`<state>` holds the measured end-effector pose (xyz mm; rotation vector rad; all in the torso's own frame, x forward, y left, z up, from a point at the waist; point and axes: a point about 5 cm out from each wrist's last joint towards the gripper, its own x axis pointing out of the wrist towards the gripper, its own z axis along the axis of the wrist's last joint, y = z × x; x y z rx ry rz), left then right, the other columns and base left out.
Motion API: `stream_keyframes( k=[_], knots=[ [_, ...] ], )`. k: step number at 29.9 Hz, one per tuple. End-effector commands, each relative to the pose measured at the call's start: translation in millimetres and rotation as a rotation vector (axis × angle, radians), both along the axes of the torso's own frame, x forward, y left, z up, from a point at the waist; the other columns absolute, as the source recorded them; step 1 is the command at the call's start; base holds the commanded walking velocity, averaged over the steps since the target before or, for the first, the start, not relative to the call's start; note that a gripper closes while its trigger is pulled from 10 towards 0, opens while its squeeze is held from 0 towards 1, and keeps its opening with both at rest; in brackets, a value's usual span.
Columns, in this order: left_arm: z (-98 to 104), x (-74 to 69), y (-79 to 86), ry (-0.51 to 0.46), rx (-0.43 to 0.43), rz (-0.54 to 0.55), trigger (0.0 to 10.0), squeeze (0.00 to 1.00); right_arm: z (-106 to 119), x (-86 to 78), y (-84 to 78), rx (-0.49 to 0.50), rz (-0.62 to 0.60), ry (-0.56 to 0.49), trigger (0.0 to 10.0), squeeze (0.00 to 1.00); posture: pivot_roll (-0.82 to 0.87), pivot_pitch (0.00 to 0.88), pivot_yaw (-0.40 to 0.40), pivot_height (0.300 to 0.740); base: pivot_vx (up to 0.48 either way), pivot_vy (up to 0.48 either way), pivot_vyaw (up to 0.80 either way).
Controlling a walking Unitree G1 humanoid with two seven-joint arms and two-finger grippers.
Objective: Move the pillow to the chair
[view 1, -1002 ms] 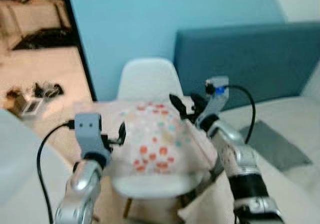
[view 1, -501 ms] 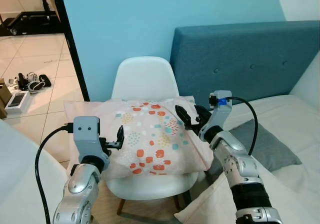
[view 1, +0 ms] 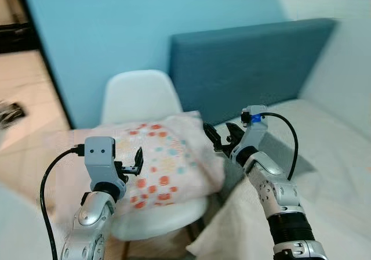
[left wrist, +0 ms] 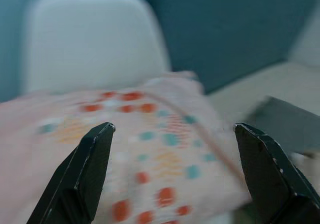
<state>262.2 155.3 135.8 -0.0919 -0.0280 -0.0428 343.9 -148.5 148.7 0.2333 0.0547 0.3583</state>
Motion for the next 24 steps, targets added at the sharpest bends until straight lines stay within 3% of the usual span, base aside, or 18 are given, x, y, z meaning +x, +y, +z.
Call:
stream_keyframes(
  k=[1,24],
  knots=[
    [-3.8,0.8,0.8,0.015,0.003,-0.008,10.0,0.00,-2.4,-1.5,0.5,-0.010,-0.002,0.007,10.0,0.00,0.07,0.000,-0.055,0.740,0.000,0.000,-0.74],
    [-6.8,1.1,-1.9,0.016,0.002,-0.032,10.0,0.00,-5.1,-1.8,0.9,-0.039,0.003,0.016,10.0,0.00,0.07,0.000,-0.054,0.740,0.000,0.000,-0.74]
  ],
)
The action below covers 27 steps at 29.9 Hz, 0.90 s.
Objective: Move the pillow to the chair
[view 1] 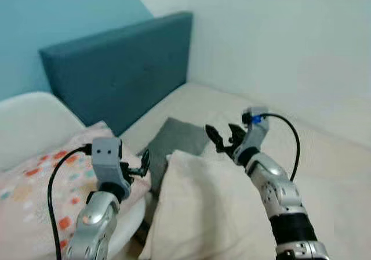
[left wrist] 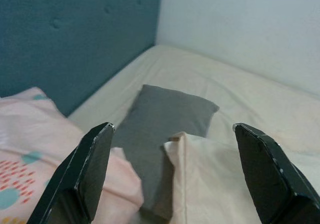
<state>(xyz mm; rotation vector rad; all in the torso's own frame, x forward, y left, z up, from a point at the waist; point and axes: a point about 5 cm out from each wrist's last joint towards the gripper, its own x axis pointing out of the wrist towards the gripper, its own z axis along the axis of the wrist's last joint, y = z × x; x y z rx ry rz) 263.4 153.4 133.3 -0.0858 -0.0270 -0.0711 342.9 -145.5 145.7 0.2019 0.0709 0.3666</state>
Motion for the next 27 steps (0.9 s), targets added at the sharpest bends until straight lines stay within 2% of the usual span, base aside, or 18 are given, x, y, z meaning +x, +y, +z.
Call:
stream_keyframes(
  k=[1,20,27],
  knots=[
    [-4.6,0.3,-0.5,0.018,-0.002,-0.008,10.0,0.00,-2.1,-0.8,-2.0,-0.006,-0.008,0.007,10.0,0.00,0.07,0.000,-0.054,0.740,0.000,0.000,-0.74],
    [-3.3,1.5,-1.1,0.006,0.016,-0.014,10.0,0.00,-1.0,0.6,-0.1,-0.006,-0.001,0.010,10.0,0.00,0.07,0.000,-0.056,0.740,0.000,0.000,-0.74],
    [-6.3,1.5,1.7,0.041,0.055,0.018,10.0,0.00,-0.3,0.5,0.8,-0.010,0.005,0.008,10.0,0.00,0.07,0.000,-0.056,0.740,0.000,0.000,-0.73]
  ],
)
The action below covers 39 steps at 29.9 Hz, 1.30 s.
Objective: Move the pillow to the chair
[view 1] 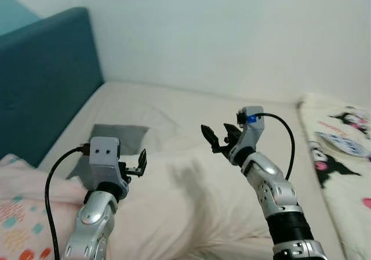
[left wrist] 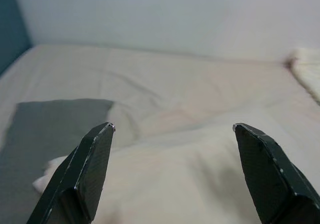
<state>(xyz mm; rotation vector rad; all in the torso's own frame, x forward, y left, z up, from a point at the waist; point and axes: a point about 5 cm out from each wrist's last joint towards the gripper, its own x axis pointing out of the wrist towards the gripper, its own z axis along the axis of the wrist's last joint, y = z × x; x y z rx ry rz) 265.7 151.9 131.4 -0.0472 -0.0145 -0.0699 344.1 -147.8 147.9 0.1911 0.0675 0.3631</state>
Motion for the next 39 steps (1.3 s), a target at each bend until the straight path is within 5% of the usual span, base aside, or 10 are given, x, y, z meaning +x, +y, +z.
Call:
stream_keyframes(
  k=[1,8,17,30,39],
  knots=[
    [-5.4,-0.6,3.7,0.038,0.017,0.021,10.0,0.00,-2.3,-0.7,3.2,0.000,0.009,0.011,10.0,0.00,0.07,0.000,-0.056,0.740,0.000,0.000,-0.72],
    [-10.5,-0.4,4.4,0.088,0.060,0.027,10.0,0.00,2.1,-2.1,6.0,-0.014,0.037,-0.028,10.0,0.00,0.07,0.000,-0.056,0.740,0.000,-0.206,-0.10],
    [-13.3,0.3,2.9,0.115,0.047,0.025,10.0,0.00,2.3,-2.8,9.4,-0.022,0.073,-0.029,10.0,0.00,0.07,0.000,-0.057,0.740,0.000,-0.320,0.80],
    [-13.2,1.1,3.5,0.122,0.057,0.023,10.0,0.00,-3.0,-1.3,9.2,-0.023,0.073,0.014,10.0,0.00,0.07,0.000,-0.056,0.740,0.000,0.000,0.00],
    [-15.0,1.2,2.7,0.139,0.059,0.012,10.0,0.00,-3.3,-1.3,8.5,-0.024,0.078,0.019,10.0,0.00,0.06,0.000,-0.056,0.740,0.000,-0.372,0.00]
  ],
)
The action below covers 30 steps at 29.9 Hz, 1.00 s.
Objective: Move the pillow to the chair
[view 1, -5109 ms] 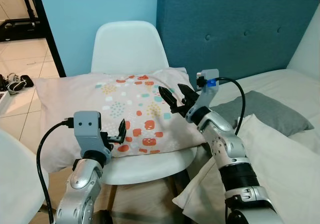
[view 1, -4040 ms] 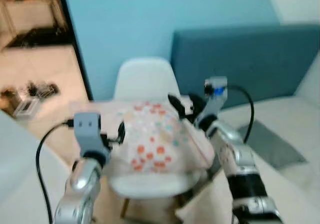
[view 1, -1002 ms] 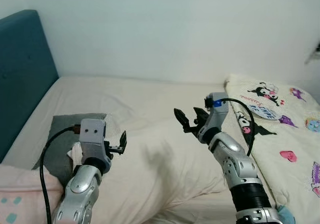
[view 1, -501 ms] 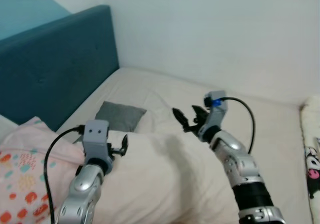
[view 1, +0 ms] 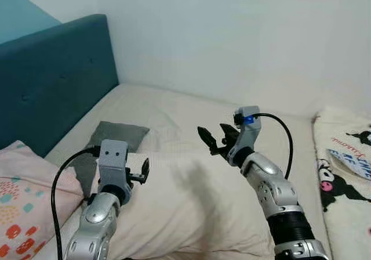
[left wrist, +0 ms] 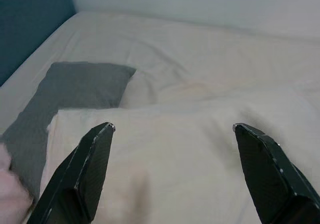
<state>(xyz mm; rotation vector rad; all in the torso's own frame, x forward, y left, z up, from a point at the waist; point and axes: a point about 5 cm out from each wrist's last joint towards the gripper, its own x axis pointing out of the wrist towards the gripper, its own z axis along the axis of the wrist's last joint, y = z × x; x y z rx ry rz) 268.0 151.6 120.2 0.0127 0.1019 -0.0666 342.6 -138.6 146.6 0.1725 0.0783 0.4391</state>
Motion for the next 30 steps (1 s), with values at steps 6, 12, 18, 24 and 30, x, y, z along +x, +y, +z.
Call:
stream_keyframes(
  k=[6,12,18,24,30],
  knots=[
    [-6,-0.1,8.5,0.040,-0.005,0.036,10.0,0.00,-2,0.2,-0.3,-0.012,0.008,0.025,10.0,0.00,0.06,0.000,-0.057,0.740,0.000,0.000,0.00],
    [-8,0.1,9.7,0.047,0.001,0.043,10.0,0.00,-6,0.6,1.9,-0.058,0.025,0.054,10.0,0.00,0.06,0.000,-0.059,0.725,0.000,0.000,0.00],
    [-7,0.7,13.4,0.037,0.073,-0.003,10.0,0.00,-8,0.5,1.8,-0.059,0.026,0.064,10.0,0.00,0.06,0.000,-0.058,0.700,0.000,0.000,0.00],
    [-12,-3.2,12.9,0.082,0.230,-0.206,10.0,0.00,-9,0.2,1.9,-0.061,0.029,0.072,10.0,0.00,0.06,0.000,-0.058,0.675,0.000,0.000,0.00],
    [-17,-2.2,27.0,0.138,0.120,-0.143,10.0,0.00,-10,-0.2,2.5,-0.063,0.033,0.076,10.0,0.00,0.06,0.000,-0.054,0.655,0.000,0.000,0.00]
  ],
)
